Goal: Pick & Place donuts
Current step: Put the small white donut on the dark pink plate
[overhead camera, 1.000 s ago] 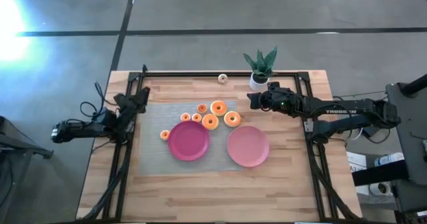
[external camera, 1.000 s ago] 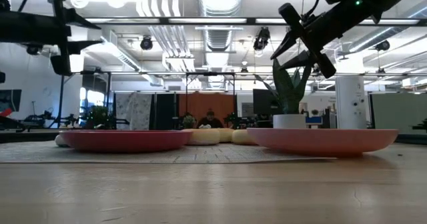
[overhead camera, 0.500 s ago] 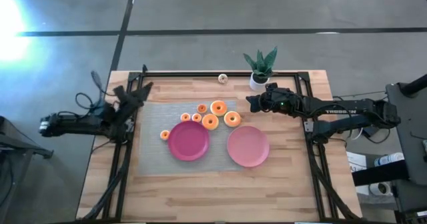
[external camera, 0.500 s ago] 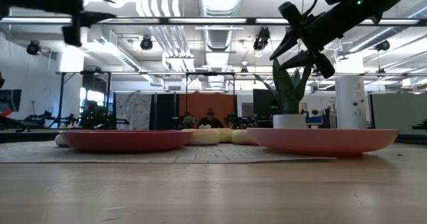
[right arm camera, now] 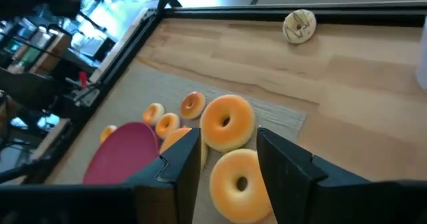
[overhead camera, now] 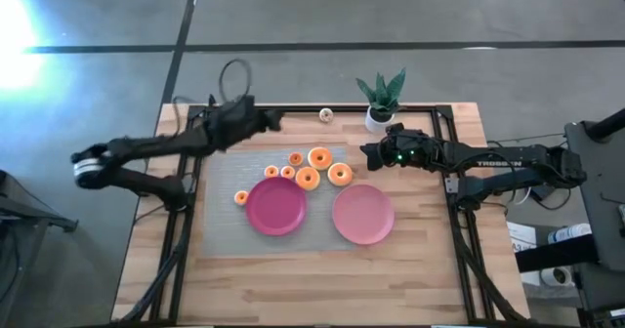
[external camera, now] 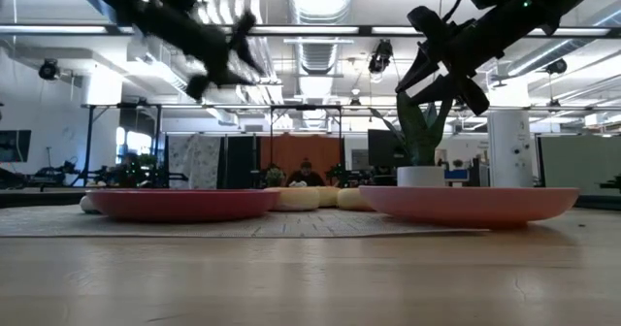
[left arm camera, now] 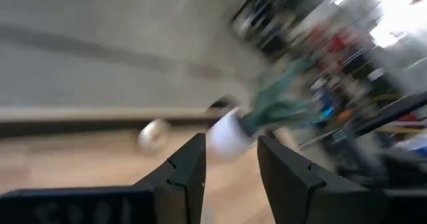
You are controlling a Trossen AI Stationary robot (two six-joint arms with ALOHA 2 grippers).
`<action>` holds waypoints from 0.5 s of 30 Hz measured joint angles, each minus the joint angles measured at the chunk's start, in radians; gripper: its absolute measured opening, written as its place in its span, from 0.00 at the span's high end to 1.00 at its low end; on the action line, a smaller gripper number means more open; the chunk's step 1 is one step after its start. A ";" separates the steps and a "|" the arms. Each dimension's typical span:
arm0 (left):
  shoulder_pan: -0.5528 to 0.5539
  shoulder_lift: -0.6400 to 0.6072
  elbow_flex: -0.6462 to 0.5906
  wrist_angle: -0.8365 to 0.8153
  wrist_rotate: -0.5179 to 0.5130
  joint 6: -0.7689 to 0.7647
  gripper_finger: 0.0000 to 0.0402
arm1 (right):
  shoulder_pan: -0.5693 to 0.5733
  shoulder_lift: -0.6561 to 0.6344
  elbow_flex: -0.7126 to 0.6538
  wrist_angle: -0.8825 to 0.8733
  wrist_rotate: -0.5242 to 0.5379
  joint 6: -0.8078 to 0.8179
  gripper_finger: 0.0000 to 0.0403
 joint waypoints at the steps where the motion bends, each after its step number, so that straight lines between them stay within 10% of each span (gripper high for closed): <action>1: 0.044 0.042 0.017 -0.021 0.062 -0.006 0.73 | 0.000 -0.001 0.000 -0.011 0.000 -0.001 0.65; 10: 0.248 0.391 0.295 -0.258 0.485 0.134 0.72 | -0.001 -0.002 0.000 -0.018 0.061 0.054 0.66; 15: 0.254 0.574 0.563 -0.490 0.490 0.370 0.72 | -0.001 -0.002 0.000 -0.028 0.111 0.101 0.64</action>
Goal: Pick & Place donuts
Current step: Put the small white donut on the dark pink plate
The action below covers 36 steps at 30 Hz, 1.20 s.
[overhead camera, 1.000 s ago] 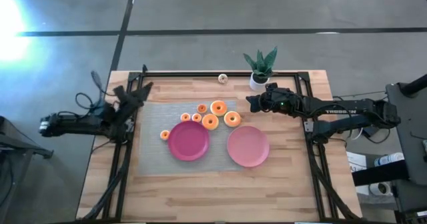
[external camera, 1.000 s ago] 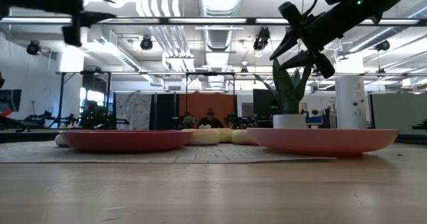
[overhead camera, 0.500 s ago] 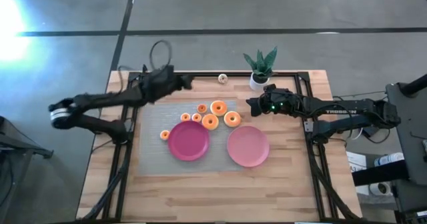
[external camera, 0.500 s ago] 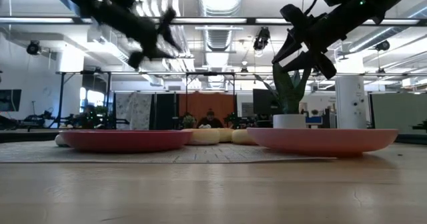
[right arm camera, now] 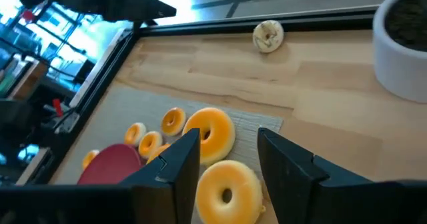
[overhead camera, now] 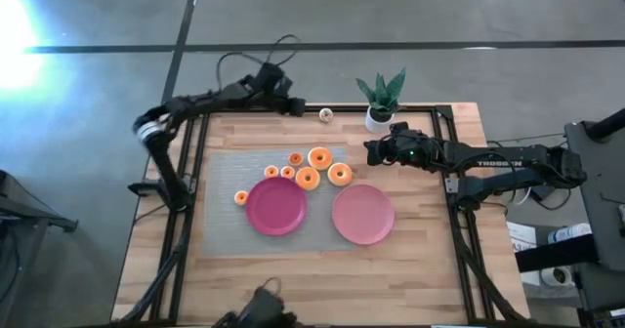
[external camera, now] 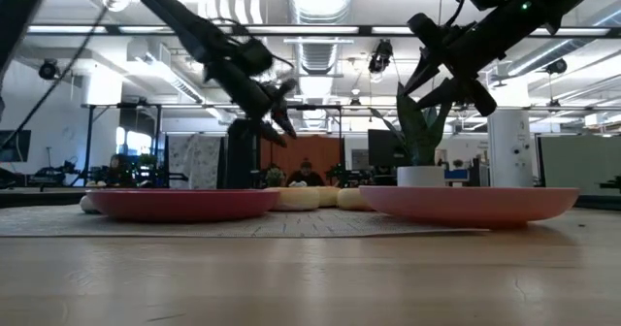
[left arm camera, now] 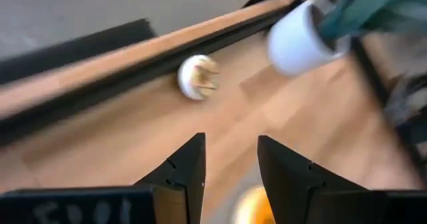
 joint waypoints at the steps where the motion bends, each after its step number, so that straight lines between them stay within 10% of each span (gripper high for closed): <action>1: 0.001 0.041 0.056 -0.051 -0.008 0.049 0.72 | 0.000 0.000 0.000 -0.005 0.011 0.010 0.64; 14: 0.012 0.399 0.614 -0.404 -0.049 0.405 0.72 | 0.000 0.002 0.000 -0.012 0.066 0.077 0.64; 36: -0.020 0.542 0.737 -0.358 -0.079 0.407 0.58 | 0.000 0.002 0.000 -0.010 0.030 0.087 0.65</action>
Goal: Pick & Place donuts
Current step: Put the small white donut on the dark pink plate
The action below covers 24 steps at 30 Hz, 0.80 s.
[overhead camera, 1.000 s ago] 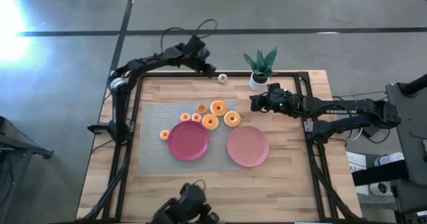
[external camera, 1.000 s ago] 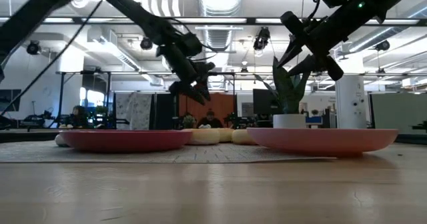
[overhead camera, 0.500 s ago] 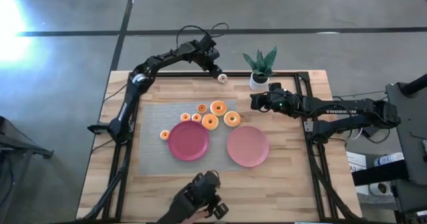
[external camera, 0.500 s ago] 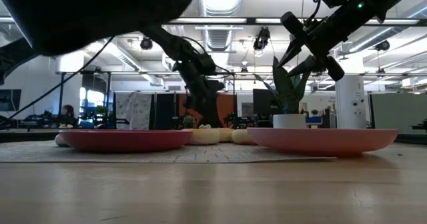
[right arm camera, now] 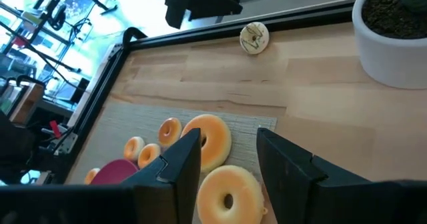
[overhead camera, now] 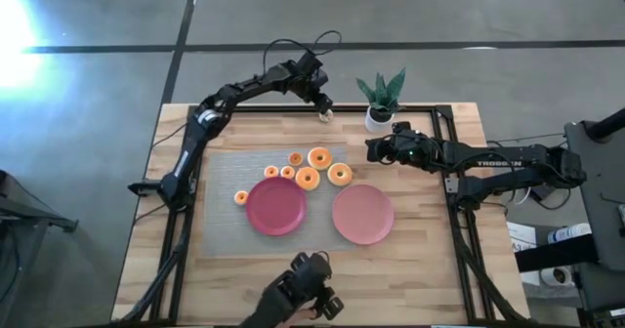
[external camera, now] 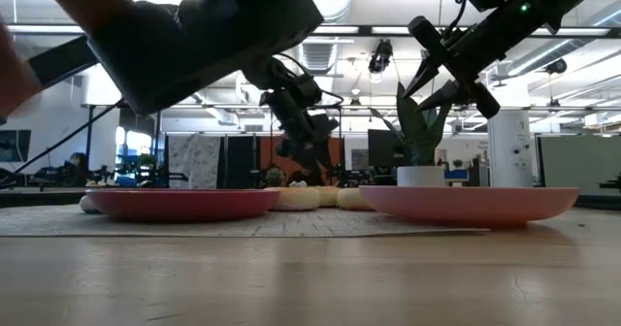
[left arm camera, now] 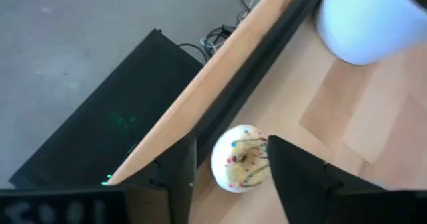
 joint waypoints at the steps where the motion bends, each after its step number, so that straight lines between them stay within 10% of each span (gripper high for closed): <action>1: -0.002 0.001 0.000 0.003 -0.011 0.000 0.55 | 0.000 0.000 0.000 0.000 -0.002 0.000 0.65; 24: 0.003 0.001 -0.113 0.063 0.022 0.155 0.54 | 0.000 0.000 0.000 -0.001 -0.028 0.005 0.65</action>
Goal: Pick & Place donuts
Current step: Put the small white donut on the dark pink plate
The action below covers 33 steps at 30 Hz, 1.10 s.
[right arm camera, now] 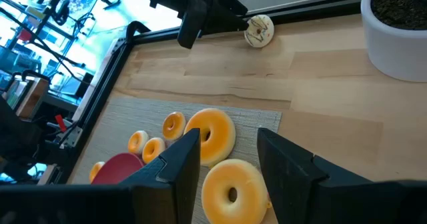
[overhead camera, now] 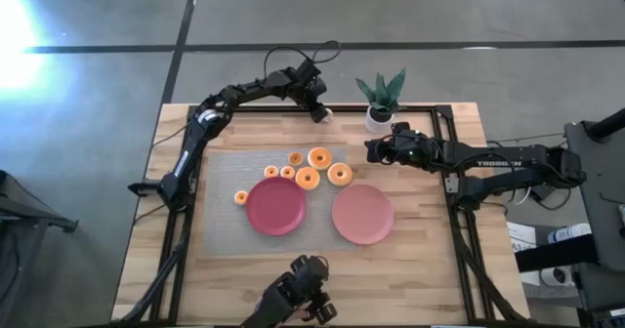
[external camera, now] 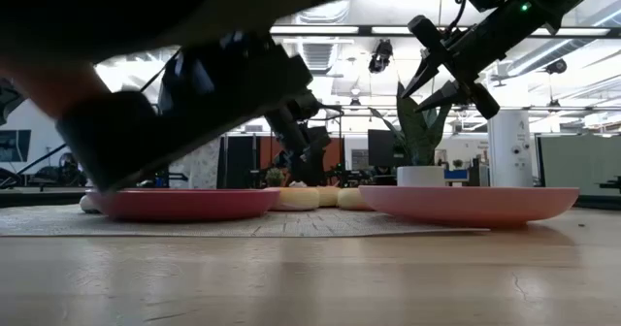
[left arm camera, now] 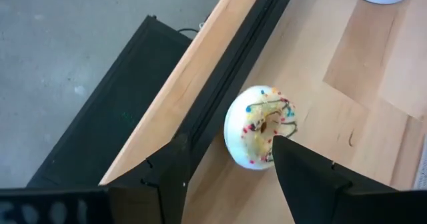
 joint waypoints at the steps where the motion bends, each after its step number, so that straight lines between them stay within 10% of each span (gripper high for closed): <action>1: -0.001 0.000 -0.011 0.018 0.000 0.000 0.54 | 0.000 0.000 0.000 0.000 0.000 0.000 0.65; 14: -0.021 -0.003 -0.094 0.175 -0.005 -0.007 0.56 | 0.000 0.000 0.000 -0.002 0.000 0.017 0.65; 27: -0.043 -0.006 -0.106 0.183 -0.085 0.049 0.97 | 0.000 0.000 0.000 -0.046 0.001 0.037 0.65; 33: -0.047 -0.021 -0.029 0.007 -0.056 0.071 1.00 | -0.001 0.000 0.000 -0.049 0.003 0.032 0.65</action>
